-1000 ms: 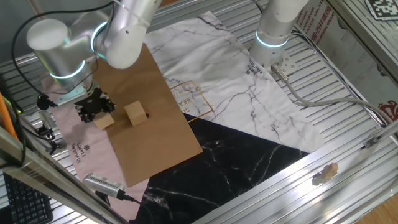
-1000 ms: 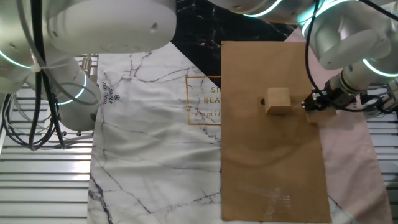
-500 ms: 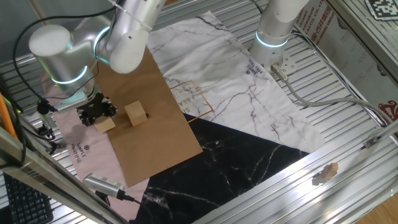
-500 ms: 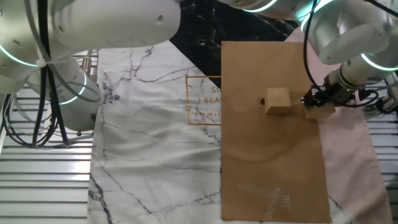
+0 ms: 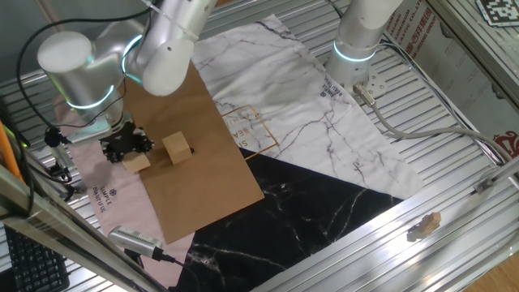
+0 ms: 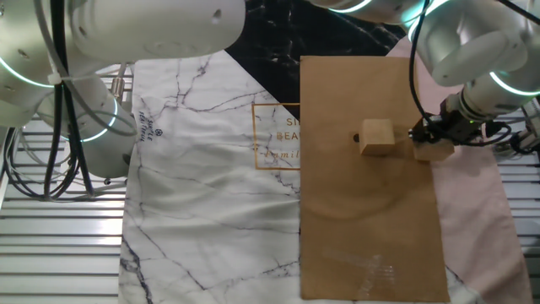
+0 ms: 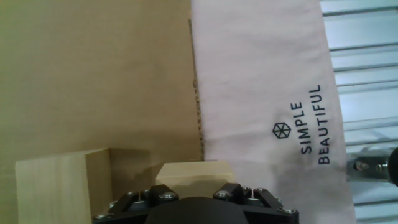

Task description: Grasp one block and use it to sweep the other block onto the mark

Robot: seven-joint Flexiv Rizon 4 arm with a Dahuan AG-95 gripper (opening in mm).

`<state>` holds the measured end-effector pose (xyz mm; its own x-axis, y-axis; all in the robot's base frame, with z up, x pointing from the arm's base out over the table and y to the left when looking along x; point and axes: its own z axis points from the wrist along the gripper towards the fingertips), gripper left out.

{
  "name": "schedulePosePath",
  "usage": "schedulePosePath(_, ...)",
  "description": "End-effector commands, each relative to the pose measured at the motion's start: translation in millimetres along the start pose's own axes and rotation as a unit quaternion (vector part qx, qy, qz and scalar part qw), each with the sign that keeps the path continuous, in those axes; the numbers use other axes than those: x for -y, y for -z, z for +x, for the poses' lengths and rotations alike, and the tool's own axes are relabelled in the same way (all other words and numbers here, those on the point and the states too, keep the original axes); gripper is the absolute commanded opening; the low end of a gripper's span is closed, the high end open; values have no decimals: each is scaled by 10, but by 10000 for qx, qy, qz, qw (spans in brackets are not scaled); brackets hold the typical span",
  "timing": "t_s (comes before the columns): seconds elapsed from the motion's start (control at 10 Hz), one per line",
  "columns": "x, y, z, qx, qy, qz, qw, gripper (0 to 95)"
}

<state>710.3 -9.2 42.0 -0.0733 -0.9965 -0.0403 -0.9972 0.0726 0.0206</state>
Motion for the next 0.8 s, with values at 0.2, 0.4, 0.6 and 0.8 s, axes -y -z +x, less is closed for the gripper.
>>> schedulePosePath(0.2, 1, -16, -41, 22, 59, -24, 10000, 0)
schedulePosePath(0.4, -3, -26, -89, 1, 146, -22, 9999, 0)
schedulePosePath(0.6, -9, -33, -122, -69, 249, -23, 9997, 0)
schedulePosePath(0.8, -22, -27, -132, -127, 216, -30, 9997, 0)
